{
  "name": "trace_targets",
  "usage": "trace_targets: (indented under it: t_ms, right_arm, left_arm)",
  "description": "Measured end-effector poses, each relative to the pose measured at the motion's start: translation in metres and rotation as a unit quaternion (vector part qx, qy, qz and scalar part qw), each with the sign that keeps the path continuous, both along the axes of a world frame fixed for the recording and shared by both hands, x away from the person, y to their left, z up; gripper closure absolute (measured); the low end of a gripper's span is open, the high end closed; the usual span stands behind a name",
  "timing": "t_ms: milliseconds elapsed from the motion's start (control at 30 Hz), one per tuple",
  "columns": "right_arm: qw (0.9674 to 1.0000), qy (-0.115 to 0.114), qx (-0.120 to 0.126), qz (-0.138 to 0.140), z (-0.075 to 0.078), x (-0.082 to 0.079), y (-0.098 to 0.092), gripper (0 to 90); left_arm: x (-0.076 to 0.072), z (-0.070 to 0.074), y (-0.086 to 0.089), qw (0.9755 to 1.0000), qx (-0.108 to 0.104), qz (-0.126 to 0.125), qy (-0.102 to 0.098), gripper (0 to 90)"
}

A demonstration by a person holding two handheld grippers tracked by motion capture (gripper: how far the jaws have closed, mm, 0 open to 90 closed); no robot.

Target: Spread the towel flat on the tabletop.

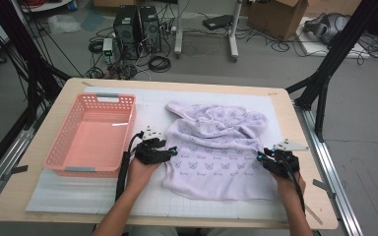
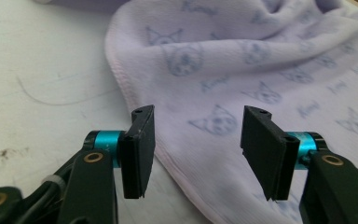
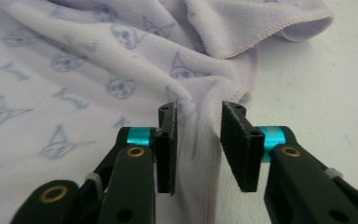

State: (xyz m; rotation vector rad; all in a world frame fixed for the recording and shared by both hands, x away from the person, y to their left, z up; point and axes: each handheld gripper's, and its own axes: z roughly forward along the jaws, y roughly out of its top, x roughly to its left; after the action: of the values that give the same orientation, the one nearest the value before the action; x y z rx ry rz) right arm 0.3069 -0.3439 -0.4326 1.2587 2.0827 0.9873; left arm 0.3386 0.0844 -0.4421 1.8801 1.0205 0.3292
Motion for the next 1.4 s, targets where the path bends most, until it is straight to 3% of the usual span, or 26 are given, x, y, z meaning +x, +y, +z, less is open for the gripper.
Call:
trace_targets:
  t_ms: [133,267,567,700,833,967,1067,1200,1400]
  right_arm:
    - [1.0,0.004,0.004,0.004,0.002,-0.013,-0.01,63.7]
    - [0.9996,0.027,0.003,0.011,-0.002,-0.025,-0.017,61.4]
    - [0.9993,0.033,0.005,0.015,-0.006,-0.059,-0.011,58.0]
    - [0.9994,0.032,0.001,0.011,-0.006,-0.079,-0.011,58.1]
    - [0.9988,0.047,-0.016,0.002,-0.011,-0.092,-0.011,56.9]
    - [0.9989,0.046,0.003,-0.006,-0.014,-0.097,-0.014,58.5]
    - [0.9987,0.049,0.015,-0.007,-0.015,-0.096,-0.015,61.0]
    - [0.9979,0.058,0.027,0.012,-0.014,-0.095,-0.016,81.3]
    - [0.9978,0.06,0.019,0.021,-0.012,-0.099,-0.014,86.1]
  left_arm:
    - [-0.018,0.0,0.003,0.9997,0.0,-0.024,0.001,45.3]
    - [-0.03,-0.007,0.009,0.9995,-0.002,-0.029,0.014,45.8]
    - [-0.068,-0.007,0.014,0.9986,-0.012,-0.046,0.022,48.6]
    - [-0.083,-0.009,0.014,0.9982,-0.005,-0.054,0.024,49.1]
    - [-0.09,-0.01,0.011,0.9978,0.006,-0.061,0.026,49.0]
    - [-0.096,-0.012,0.006,0.9978,0.024,-0.06,0.013,49.3]
    - [-0.1,-0.011,0.001,0.9969,0.043,-0.066,-0.002,58.4]
    - [-0.104,-0.01,-0.003,0.9952,0.043,-0.088,-0.002,84.1]
    - [-0.107,-0.009,0.003,0.996,0.025,-0.085,0.013,86.6]
